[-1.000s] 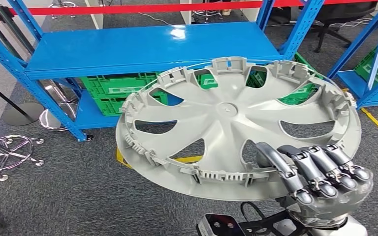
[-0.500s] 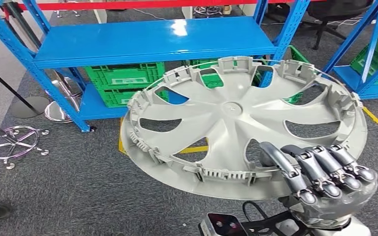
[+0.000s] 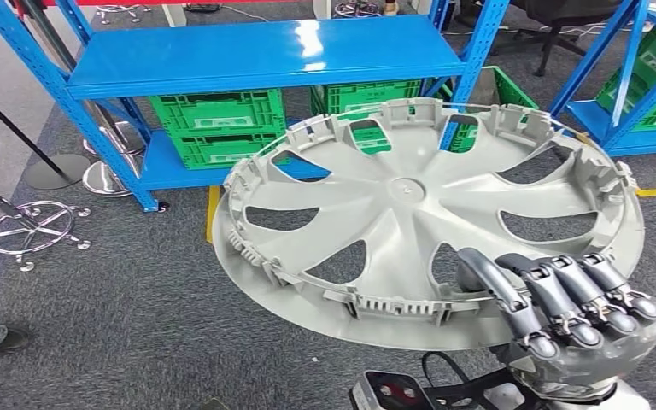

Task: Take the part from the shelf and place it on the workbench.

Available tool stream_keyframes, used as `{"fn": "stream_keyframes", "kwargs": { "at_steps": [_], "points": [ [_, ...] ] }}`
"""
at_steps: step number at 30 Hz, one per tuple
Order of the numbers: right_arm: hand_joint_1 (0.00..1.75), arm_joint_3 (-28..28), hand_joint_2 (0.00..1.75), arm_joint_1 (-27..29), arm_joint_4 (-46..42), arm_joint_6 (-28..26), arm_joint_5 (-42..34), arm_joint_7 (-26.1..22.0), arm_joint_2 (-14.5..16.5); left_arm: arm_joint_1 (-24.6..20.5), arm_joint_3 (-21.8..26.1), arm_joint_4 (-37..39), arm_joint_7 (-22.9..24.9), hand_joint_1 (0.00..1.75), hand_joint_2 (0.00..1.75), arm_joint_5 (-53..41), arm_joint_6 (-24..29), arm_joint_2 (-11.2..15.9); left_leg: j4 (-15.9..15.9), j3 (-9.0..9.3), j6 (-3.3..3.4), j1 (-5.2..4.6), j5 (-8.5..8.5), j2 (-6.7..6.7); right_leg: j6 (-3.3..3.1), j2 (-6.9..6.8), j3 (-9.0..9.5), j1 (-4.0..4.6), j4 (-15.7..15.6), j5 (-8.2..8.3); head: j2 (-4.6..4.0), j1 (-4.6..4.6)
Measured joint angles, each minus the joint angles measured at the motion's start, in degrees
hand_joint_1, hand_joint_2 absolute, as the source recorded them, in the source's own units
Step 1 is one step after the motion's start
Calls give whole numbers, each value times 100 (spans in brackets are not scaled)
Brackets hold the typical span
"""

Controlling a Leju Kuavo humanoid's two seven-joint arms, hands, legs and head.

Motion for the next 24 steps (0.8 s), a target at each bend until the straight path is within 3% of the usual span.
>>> {"fn": "stream_keyframes", "kwargs": {
  "at_steps": [1, 2, 3, 5, 6, 7, 8, 9, 10, 12, 14, 16, 17, 19, 21, 22, 23, 24],
  "points": [
    [175, -5, 175, 2, -1, 1, 1, 0, 3, 4, 15, 0, -2, 0, 0, -1, -1, 0, 1, -27, -32, 12, -9, -3, -47, -12, -62, 3, 24, 50, 0, -1],
    [175, -11, 175, 4, -2, 1, 1, 0, 6, 17, 28, 0, -3, 0, 0, -1, -2, 0, 69, -64, -65, 22, -140, -6, -102, -25, -127, 2, 35, 107, 0, -2],
    [175, -17, 175, 6, -2, 2, 3, 0, 8, 30, 35, 0, -3, 0, 0, -1, -2, -1, 243, -111, -94, 30, -393, -9, -152, -38, -198, 0, 40, 175, 0, -10],
    [175, -28, 175, 8, -3, 2, 7, 0, 10, 38, 44, 0, -3, 0, 0, -2, -3, -1, 929, -229, -131, 37, -1057, -11, -213, -52, -354, 19, 64, 314, 0, -16],
    [175, -31, 175, 9, -3, 2, 8, 0, 10, 34, 47, 0, -3, 0, 0, -3, -2, 0, 1322, -272, -137, 36, -1261, -11, -224, -57, -440, 33, 89, 384, 0, -19],
    [175, -33, 175, 9, -3, 2, 8, 0, 10, 29, 50, 0, -3, 0, 0, -3, -2, 1, 1623, -276, -134, 34, -1306, -12, -229, -61, -538, 46, 126, 450, 0, -17],
    [175, -34, 175, 10, -3, 2, 9, 0, 10, 26, 52, 0, -3, 0, 0, -4, -2, 0, 1757, -209, -119, 30, -1213, -13, -233, -64, -649, 60, 177, 506, 0, -17],
    [175, -37, 175, 10, -3, 2, 9, 0, 10, 26, 53, 0, -3, 0, 0, -5, -2, -1, 1682, -54, -91, 22, -1043, -15, -233, -64, -772, 72, 236, 554, 0, -17],
    [175, -40, 175, 11, -3, 2, 9, 0, 11, 23, 53, 0, -3, 0, 0, -6, -2, -2, 1414, 191, -44, 6, -894, -20, -230, -62, -886, 82, 297, 594, 0, -17],
    [175, -50, 175, 14, -4, 1, 9, 0, 13, 11, 55, -2, -3, 0, 0, -9, -1, -1, 585, 776, 72, -35, -908, -31, -203, -62, -1055, 98, 403, 666, 0, -12],
    [175, -58, 175, 16, -10, 0, 8, 3, 14, -7, 56, -4, -3, 0, 0, -15, 0, -3, 72, 1057, 128, -75, -1048, -38, -144, -75, -1142, 85, 442, 755, 0, -11],
    [175, -64, 175, 20, -17, 1, 6, 7, 14, -9, 59, -4, -1, 0, 0, -27, 1, -12, -37, 1008, 149, -77, -975, -33, -71, -74, -1197, 68, 431, 823, 0, -19],
    [175, -66, 175, 22, -19, 1, 5, 7, 14, -9, 62, -4, 8, 0, 0, -36, 2, -17, -69, 955, 176, -64, -910, -27, -36, -61, -1246, 64, 468, 753, 0, -16],
    [175, -69, 175, 26, -20, 2, 4, 11, 14, -13, 70, -4, 26, 0, 0, -54, 3, -32, -115, 828, 217, -30, -769, -16, 31, -33, -1381, 43, 796, 329, 0, -8],
    [175, -70, 175, 26, -21, 2, 3, 18, 14, -14, 84, -4, 35, 0, 0, -60, 1, -42, -112, 667, 227, -24, -636, -11, 97, -29, -1556, 7, 1466, -141, 0, 0],
    [175, -70, 175, 27, -21, 2, 2, 20, 14, -11, 90, -4, 38, 0, 0, -62, 1, -45, -107, 582, 220, -22, -569, -4, 125, -30, -1609, -13, 1776, -188, 0, -1],
    [175, -70, 175, 27, -21, 2, 2, 21, 14, -9, 95, -4, 41, 0, 0, -67, 0, -45, -99, 493, 207, -20, -505, 3, 150, -30, -1606, -32, 1961, -93, 0, -2],
    [175, -70, 175, 27, -21, 2, 3, 22, 14, -8, 99, -4, 44, 0, 0, -74, -1, -45, -87, 408, 189, -14, -448, 9, 170, -31, -1515, -49, 1962, 102, 0, -2]
  ]
}}
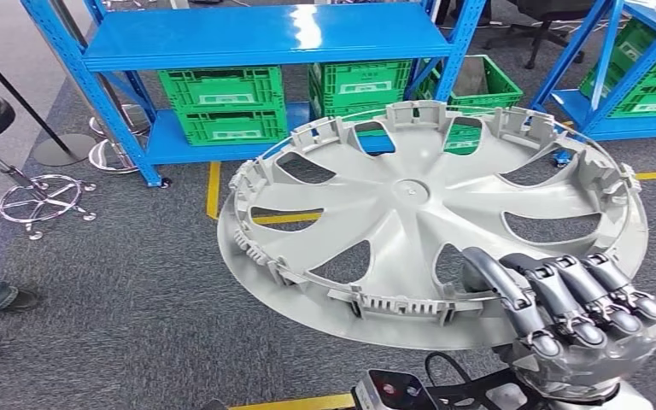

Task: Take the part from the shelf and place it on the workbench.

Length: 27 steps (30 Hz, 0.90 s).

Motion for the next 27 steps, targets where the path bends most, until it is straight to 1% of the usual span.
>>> {"fn": "stream_keyframes", "kwargs": {
  "at_steps": [1, 2, 3, 4, 5, 6, 7, 8, 9, 10, 11, 12, 13, 14, 15, 16, 17, 18, 19, 20, 21, 24, 27],
  "points": [
    [175, -1, 175, 0, 0, 0, 1, 1, 0, 1, 5, 0, 2, 0, 0, -10, -1, 0, 19, -75, -22, 8, 49, 3, 17, -1, 194, -17, -205, 197, 0, 0],
    [175, -1, 175, 0, 0, -1, 1, 1, 0, 1, 14, -1, 3, 0, 0, -21, -1, 1, 45, -137, -52, 10, 88, 1, 30, -2, 485, -31, -592, 276, 0, 3],
    [175, -2, 175, 1, -1, -1, 1, 2, 0, 1, 27, -1, 3, 0, 0, -29, -1, 2, 77, -182, -84, 7, 122, -2, 26, 3, 811, -33, -1045, 251, 0, 7],
    [175, -2, 175, 2, -1, -1, 1, 3, 0, 1, 41, -2, 4, 0, 0, -34, -1, 2, 103, -211, -118, 1, 156, -5, -1, 8, 1053, -32, -1432, 156, 0, 10],
    [175, -3, 175, 3, -2, -1, 1, 3, 1, -1, 57, -2, 4, 0, 0, -37, 0, 3, 117, -228, -153, -6, 193, -7, -40, 15, 1203, -23, -1690, 53, 0, 13],
    [175, -4, 175, 5, -2, -1, 1, 4, 1, -1, 69, -2, 4, 0, 0, -38, 0, 3, 119, -239, -187, -6, 232, -8, -96, 22, 1241, -11, -1791, 14, 0, 13],
    [175, -5, 175, 5, -2, 0, 1, 4, 3, 0, 79, -2, 4, 0, 0, -40, 0, 5, 122, -253, -219, 3, 256, -8, -158, 18, 1203, -14, -1801, 25, 0, 13],
    [175, -6, 175, 6, -2, 0, 1, 4, 5, 5, 86, -2, 4, 0, 0, -42, -1, 7, 156, -275, -250, 14, 216, -11, -213, 13, 1178, -16, -1802, 60, 0, 12],
    [175, -7, 175, 6, -2, 0, 2, 7, 7, 11, 91, -2, 4, 0, 0, -45, -1, 8, 277, -319, -279, 22, 79, -14, -266, 4, 1151, -21, -1809, 98, 0, 8],
    [175, -8, 175, 6, -2, 0, 3, 10, 8, 17, 93, -2, 4, 0, 0, -47, -2, 9, 524, -397, -304, 30, -146, -17, -310, -5, 1120, -23, -1814, 138, 0, 4],
    [175, -8, 175, 6, -2, 0, 4, 16, 9, 23, 94, -2, 4, 0, 0, -49, -2, 9, 875, -501, -326, 33, -416, -20, -335, -11, 1088, -15, -1810, 173, 0, -1],
    [175, -8, 175, 7, -2, 0, 5, 25, 9, 26, 95, -2, 4, 0, 0, -51, -3, 9, 1276, -614, -342, 34, -650, -20, -349, -14, 1059, -6, -1802, 206, 0, -3],
    [175, -8, 175, 7, -2, 0, 5, 34, 9, 28, 96, -2, 4, 0, 0, -52, -3, 9, 1599, -689, -350, 35, -786, -21, -352, -15, 1029, 4, -1786, 236, 0, -2],
    [175, -8, 175, 7, -2, 0, 5, 43, 9, 30, 97, -2, 4, 0, 0, -57, -3, 11, 1746, -689, -347, 35, -799, -22, -350, -14, 998, 13, -1766, 259, 0, -3],
    [175, -8, 175, 7, -2, 0, 6, 49, 9, 32, 97, -2, 4, 0, 0, -63, -3, 13, 1665, -584, -333, 33, -700, -23, -347, -12, 969, 22, -1741, 274, 0, -3],
    [175, -8, 175, 7, -2, 0, 6, 54, 9, 33, 98, -2, 4, 0, 0, -73, -3, 16, 1368, -383, -306, 31, -528, -27, -343, -9, 944, 31, -1714, 281, 0, -3],
    [175, -8, 175, 7, -2, 0, 6, 58, 9, 34, 98, -2, 4, 0, 0, -84, -3, 20, 987, -153, -267, 25, -382, -35, -337, -9, 923, 36, -1692, 280, 0, -2],
    [175, -8, 175, 7, -2, 0, 6, 61, 9, 33, 99, -2, 4, 0, 0, -92, -3, 24, 632, 46, -229, 15, -277, -42, -324, -8, 900, 47, -1670, 282, 0, 0],
    [175, -8, 175, 7, -2, 0, 5, 64, 9, 33, 99, -2, 4, 0, 0, -99, -4, 28, 386, 170, -197, 4, -232, -48, -301, -9, 876, 53, -1655, 291, 0, 1],
    [175, -8, 175, 7, -3, 0, 5, 69, 9, 33, 100, -2, 4, 0, 0, -104, -4, 31, 248, 223, -179, -3, -246, -51, -279, -8, 848, 59, -1642, 296, 0, 2],
    [175, -9, 175, 7, -3, -1, 5, 74, 8, 33, 101, -2, 4, 0, 0, -109, -5, 33, 190, 227, -188, -5, -248, -50, -277, -6, 818, 67, -1632, 308, 0, 5],
    [175, -10, 175, 8, -4, -1, 7, 85, 7, 38, 101, -2, 4, 0, 0, -119, -5, 34, 132, 198, -215, -12, -248, -54, -298, -11, 771, 63, -1631, 331, 0, 12],
    [175, -10, 175, 8, -4, -1, 5, 88, 7, 38, 101, -2, 4, 0, 0, -121, -5, 28, 134, 178, -181, -25, -227, -53, -243, -7, 765, 51, -1661, 372, 0, 10]
  ]
}}
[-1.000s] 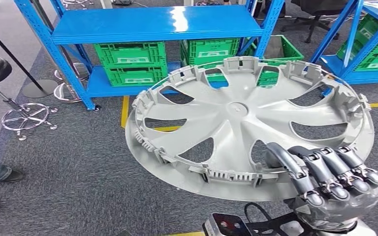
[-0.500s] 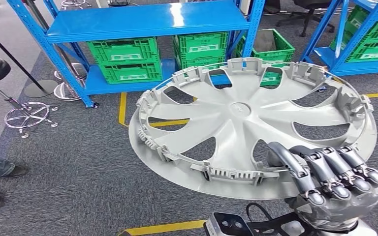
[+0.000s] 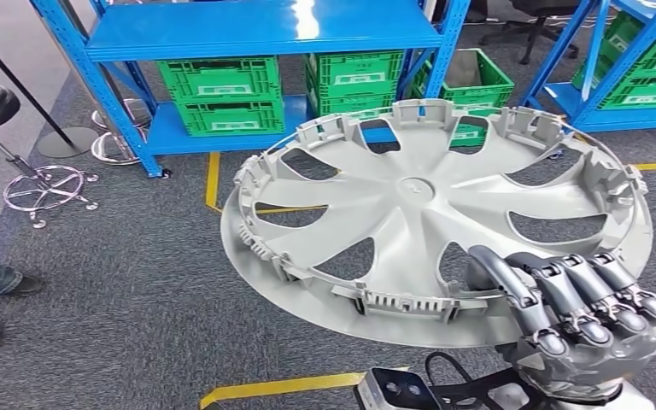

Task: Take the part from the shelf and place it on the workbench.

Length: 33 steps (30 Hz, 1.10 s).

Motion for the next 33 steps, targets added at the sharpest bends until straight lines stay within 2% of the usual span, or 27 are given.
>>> {"fn": "stream_keyframes", "kwargs": {
  "at_steps": [5, 8, 24, 26, 28, 30, 32, 33],
  "points": [
    [175, 0, 175, 0, 0, 1, 0, 1, 0, -2, 0, 0, 0, 0, 0, -20, 0, -2, 4, -32, 56, -22, 37, 2, 74, 1, -25, -23, -22, 52, 0, -1],
    [175, 0, 175, 0, 1, 1, 0, 1, 0, -1, 0, 0, 0, 0, 0, -26, 0, -2, 4, -48, 77, -30, 55, 2, 92, 1, -42, -33, -22, 72, 0, -2],
    [175, 0, 175, 0, 7, 1, 1, 13, 0, -3, 3, 0, 0, 0, 0, -95, -46, -2, 4, -69, 73, -30, 92, 2, 85, 0, -73, -33, -6, 95, 0, -2],
    [175, 1, 175, 1, 9, 1, 2, 54, 0, -8, 5, 0, 0, 0, 0, -111, -46, -1, 17, -75, 104, -44, 95, 2, 116, 1, -68, -45, -36, 125, 0, -4],
    [175, 7, 175, 2, 9, 0, 3, 96, -2, -20, 10, -1, 0, 0, 0, -118, -46, -8, -65, -57, 167, -25, 152, 25, 164, 7, -83, -45, -56, 129, 0, -3],
    [175, 15, 175, 4, 9, -1, 2, 127, -5, -36, 19, -3, 0, 0, 0, -122, -48, -24, -187, -40, 218, 19, 229, 71, 188, 18, -234, -41, 219, -78, 0, 7],
    [175, 21, 175, 5, 11, -1, 0, 157, -9, -42, 28, -6, 0, 0, 0, -125, -53, -35, -212, -62, 233, 32, 253, 132, 218, 22, -578, -66, 955, -465, 0, 14],
    [175, 22, 175, 7, 15, -1, 0, 169, -10, -41, 31, -7, 0, 0, 0, -126, -58, -38, -209, -76, 227, 36, 255, 168, 240, 20, -746, -84, 1323, -603, 0, 16]
  ]
}}
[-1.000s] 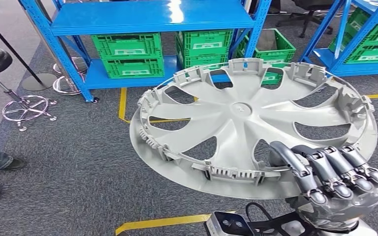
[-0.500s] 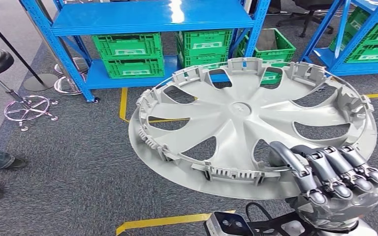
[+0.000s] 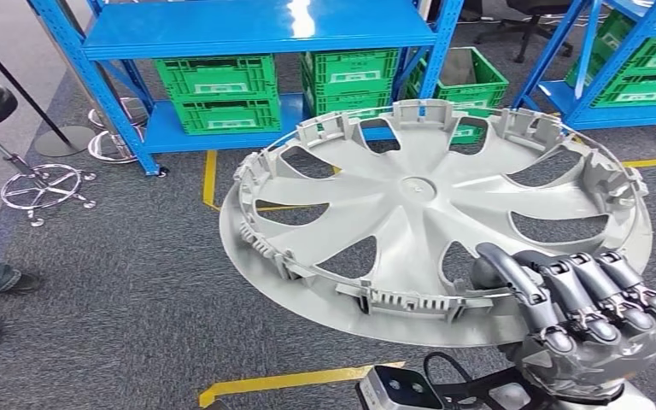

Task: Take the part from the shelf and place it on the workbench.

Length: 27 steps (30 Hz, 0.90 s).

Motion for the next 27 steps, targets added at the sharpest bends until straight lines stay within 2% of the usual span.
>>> {"fn": "stream_keyframes", "kwargs": {
  "at_steps": [1, 2, 3, 5, 6, 7, 9, 10, 11, 12, 14, 15, 16, 17, 18, 19, 21, 22, 23, 25, 26, 27],
  "points": [
    [175, 1, 175, 3, 5, 1, 0, 9, -1, 2, 2, 0, 0, 0, 0, -1, -5, -1, 6, -8, -14, 8, 0, 40, 25, -4, -92, -21, 207, -39, 0, -2],
    [175, 2, 175, 6, 11, 1, 0, 15, -2, 2, 4, 0, 0, 0, 0, -1, -12, -2, 17, -13, -36, 22, -4, 80, 52, -14, -72, -43, 182, 38, 0, -1],
    [175, 2, 175, 9, 15, 1, 0, 20, -3, 2, 5, 0, 0, 0, 0, -4, -16, -3, 40, -16, -68, 45, -16, 120, 79, -45, 70, -67, -88, 215, 0, -1],
    [175, 2, 175, 8, 20, 0, 1, 35, -3, 0, 11, 0, 0, 0, 0, -19, -17, 2, 128, -24, -169, 77, -70, 197, 137, -232, 473, -91, -879, 527, 0, 14],
    [175, 4, 175, 7, 23, 0, -1, 42, -4, 1, 20, 0, 0, 0, 0, -29, -15, 4, 176, -30, -224, 76, -97, 231, 114, -299, 617, -86, -1143, 598, 0, 22],
    [175, 7, 175, 6, 27, -1, -2, 49, -4, 1, 34, 0, 0, 0, 0, -37, -13, 8, 212, -34, -271, 68, -114, 264, 72, -335, 676, -73, -1255, 602, 0, 28],
    [175, 12, 175, 8, 32, 0, -1, 57, -5, 1, 70, -1, 0, 0, 0, -49, -11, 6, 235, -34, -335, 64, -109, 342, -62, -232, 650, -51, -1216, 601, 0, 30],
    [175, 13, 175, 10, 33, 0, 2, 59, -5, -1, 85, -1, 0, 0, 0, -54, -12, 5, 251, -38, -363, 77, -128, 356, -107, -181, 625, -52, -1205, 616, 0, 28],
    [175, 15, 175, 10, 33, 0, 4, 60, -5, -4, 97, -2, 0, 0, 0, -61, -12, 4, 332, -65, -388, 91, -212, 305, -149, -125, 604, -54, -1200, 635, 0, 29],
    [175, 18, 175, 9, 33, -1, 4, 60, -5, -5, 105, -2, 0, 0, 0, -69, -13, 2, 518, -134, -405, 102, -364, 213, -189, -70, 587, -57, -1202, 656, 0, 25],
    [175, 27, 175, 7, 36, -1, 4, 59, -5, 3, 114, -2, 0, 0, 0, -85, -16, 1, 1218, -410, -414, 107, -796, -24, -247, 46, 546, -45, -1204, 691, 0, 21],
    [175, 30, 175, 6, 38, 0, 4, 58, -5, 11, 117, -2, 0, 0, 0, -91, -17, 1, 1603, -567, -405, 102, -969, -83, -268, 112, 523, -30, -1202, 705, 0, 21],
    [175, 32, 175, 7, 39, 0, 4, 56, -5, 19, 120, -2, 0, 0, 0, -95, -19, 1, 1857, -666, -388, 95, -1045, -113, -283, 184, 504, -11, -1201, 718, 0, 23],
    [175, 32, 175, 8, 39, 1, 4, 53, -5, 24, 125, -2, 0, 0, 0, -98, -19, 1, 1908, -673, -358, 86, -1008, -130, -294, 261, 493, 8, -1199, 729, 0, 23],
    [175, 33, 175, 8, 39, 1, 4, 49, -5, 26, 131, -2, 0, 0, 0, -100, -19, 1, 1719, -568, -316, 72, -861, -157, -299, 342, 489, 26, -1199, 738, 0, 24],
    [175, 37, 175, 8, 39, 1, 4, 46, -5, 25, 137, -2, 0, 0, 0, -101, -19, 2, 1346, -380, -259, 56, -648, -237, -297, 420, 491, 39, -1199, 746, 0, 23],
    [175, 47, 175, 7, 40, 1, 5, 44, -5, 26, 150, -2, 0, 0, 0, -102, -19, 16, 605, -26, -141, 46, -365, -564, -277, 552, 475, 41, -1192, 768, 0, 31],
    [175, 52, 175, 6, 41, 1, 3, 44, -5, 26, 155, -2, 0, 0, 0, -103, -19, 19, 397, 65, -112, 39, -320, -691, -252, 613, 450, 27, -1188, 784, 0, 24],
    [175, 56, 175, 7, 42, 1, 2, 45, -5, 27, 158, -2, 0, 0, 0, -105, -20, 19, 319, 92, -103, 33, -330, -748, -218, 676, 418, 7, -1188, 805, 0, 16],
    [175, 60, 175, 17, 41, 0, 1, 44, -5, 21, 163, -2, 0, 0, 0, -109, -21, 6, 250, 101, -124, 28, -301, -620, -140, 769, 353, -17, -1195, 843, 0, -8],
    [175, 61, 175, 24, 40, -1, 0, 44, -5, 18, 169, -3, -1, 0, 0, -110, -20, 0, 208, 109, -120, 39, -276, -541, -114, 679, 309, -6, -1159, 819, 0, -1],
    [175, 62, 175, 28, 40, -1, 0, 43, -5, 12, 178, -3, -1, 0, 0, -110, -20, -6, 168, 114, -113, 53, -250, -454, -92, 517, 231, 9, -1031, 733, 0, 17]
  ]
}}
